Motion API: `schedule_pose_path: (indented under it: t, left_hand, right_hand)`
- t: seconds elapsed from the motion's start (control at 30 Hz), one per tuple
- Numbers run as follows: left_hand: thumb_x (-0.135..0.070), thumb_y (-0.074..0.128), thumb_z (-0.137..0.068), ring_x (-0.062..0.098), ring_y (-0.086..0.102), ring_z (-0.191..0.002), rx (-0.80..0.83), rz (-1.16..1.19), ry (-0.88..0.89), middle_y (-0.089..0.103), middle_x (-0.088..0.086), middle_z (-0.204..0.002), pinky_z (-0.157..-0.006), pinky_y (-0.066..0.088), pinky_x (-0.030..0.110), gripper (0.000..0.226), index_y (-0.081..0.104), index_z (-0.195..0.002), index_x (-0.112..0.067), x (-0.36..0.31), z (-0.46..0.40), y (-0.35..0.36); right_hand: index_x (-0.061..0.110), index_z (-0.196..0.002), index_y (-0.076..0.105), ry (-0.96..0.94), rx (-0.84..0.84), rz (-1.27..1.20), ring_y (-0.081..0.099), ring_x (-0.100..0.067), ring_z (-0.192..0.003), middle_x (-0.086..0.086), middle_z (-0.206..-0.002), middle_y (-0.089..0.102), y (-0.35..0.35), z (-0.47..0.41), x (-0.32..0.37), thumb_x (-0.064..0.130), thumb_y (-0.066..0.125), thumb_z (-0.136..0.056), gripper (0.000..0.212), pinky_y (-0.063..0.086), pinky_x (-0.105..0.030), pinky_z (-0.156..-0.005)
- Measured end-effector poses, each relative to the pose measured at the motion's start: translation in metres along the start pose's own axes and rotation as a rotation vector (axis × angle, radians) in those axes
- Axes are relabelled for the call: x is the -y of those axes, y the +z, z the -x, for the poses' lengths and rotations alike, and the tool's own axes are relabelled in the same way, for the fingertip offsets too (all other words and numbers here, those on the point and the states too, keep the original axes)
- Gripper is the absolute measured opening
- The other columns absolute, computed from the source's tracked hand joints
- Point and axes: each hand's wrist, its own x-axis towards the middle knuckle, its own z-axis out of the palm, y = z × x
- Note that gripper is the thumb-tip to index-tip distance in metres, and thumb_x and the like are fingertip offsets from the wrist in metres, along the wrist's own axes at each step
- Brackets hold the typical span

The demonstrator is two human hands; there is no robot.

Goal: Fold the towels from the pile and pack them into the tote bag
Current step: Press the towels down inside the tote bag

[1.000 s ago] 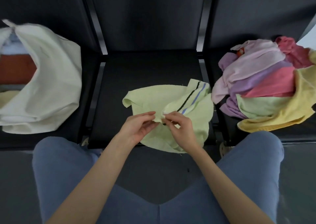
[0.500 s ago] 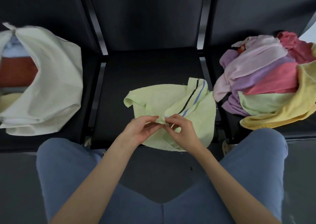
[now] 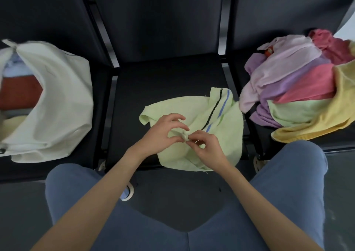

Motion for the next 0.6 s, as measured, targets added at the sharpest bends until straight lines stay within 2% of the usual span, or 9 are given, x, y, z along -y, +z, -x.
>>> schedule_pose_path:
  t: [0.1,0.2,0.33,0.4,0.53,0.6]
  left_hand:
    - [-0.025,0.073,-0.082,0.006,0.043,-0.118,0.078,-0.042,0.023,0.051,-0.017,-0.122,-0.103,0.037,0.033,0.012,0.067,-0.088,-0.033,-0.002,-0.011,-0.009]
    - [-0.022,0.073,-0.083,0.006,0.046,-0.109,0.084,-0.086,0.081,0.056,-0.015,-0.108,-0.099,0.040,0.033,0.008,0.065,-0.084,-0.024,-0.011,-0.019,-0.014]
    - [-0.022,0.070,-0.085,0.003,0.049,-0.094,-0.068,-0.086,0.197,0.060,-0.016,-0.088,-0.087,0.041,0.024,0.010,0.066,-0.088,-0.014,-0.036,-0.025,-0.023]
    - [-0.020,0.068,-0.086,-0.001,0.049,-0.089,-0.145,-0.085,0.240,0.054,-0.021,-0.084,-0.085,0.036,0.017,0.008,0.063,-0.087,-0.013,-0.054,-0.027,-0.033]
    - [-0.014,0.061,-0.091,0.004,0.055,-0.080,-0.330,0.025,0.260,0.055,-0.012,-0.083,-0.073,0.041,0.016,0.007,0.056,-0.091,-0.017,-0.086,-0.030,-0.066]
    - [-0.009,0.059,-0.093,0.001,0.054,-0.073,-0.474,0.109,0.263,0.053,-0.011,-0.080,-0.068,0.040,0.013,0.009,0.053,-0.092,-0.016,-0.100,-0.029,-0.083]
  right_hand:
    - [0.008,-0.090,0.074,0.025,-0.025,-0.010,0.060,-0.009,-0.073,0.004,-0.080,0.067,-0.002,0.000,0.002,0.004,0.069,-0.084,0.008,0.046,-0.014,-0.070]
    - [0.011,-0.086,0.071,0.043,-0.079,-0.022,0.060,-0.007,-0.069,0.009,-0.075,0.066,-0.006,-0.001,0.008,0.007,0.071,-0.082,0.006,0.048,-0.015,-0.068]
    - [0.015,-0.081,0.065,-0.002,-0.218,-0.034,0.057,-0.011,-0.067,0.006,-0.072,0.064,-0.016,-0.004,0.024,0.008,0.072,-0.078,0.010,0.049,-0.019,-0.067]
    - [0.016,-0.077,0.061,-0.025,-0.244,-0.019,0.051,-0.006,-0.063,0.010,-0.068,0.059,-0.022,-0.007,0.036,0.007,0.070,-0.077,0.013,0.044,-0.016,-0.063]
    - [0.025,-0.066,0.050,0.001,-0.279,0.034,0.042,-0.003,-0.053,0.016,-0.057,0.049,-0.039,-0.013,0.056,0.005,0.067,-0.075,0.028,0.036,-0.015,-0.053]
    - [0.020,-0.063,0.047,0.010,-0.297,0.070,0.037,-0.005,-0.049,0.013,-0.053,0.043,-0.049,-0.015,0.063,0.006,0.068,-0.074,0.028,0.033,-0.017,-0.049]
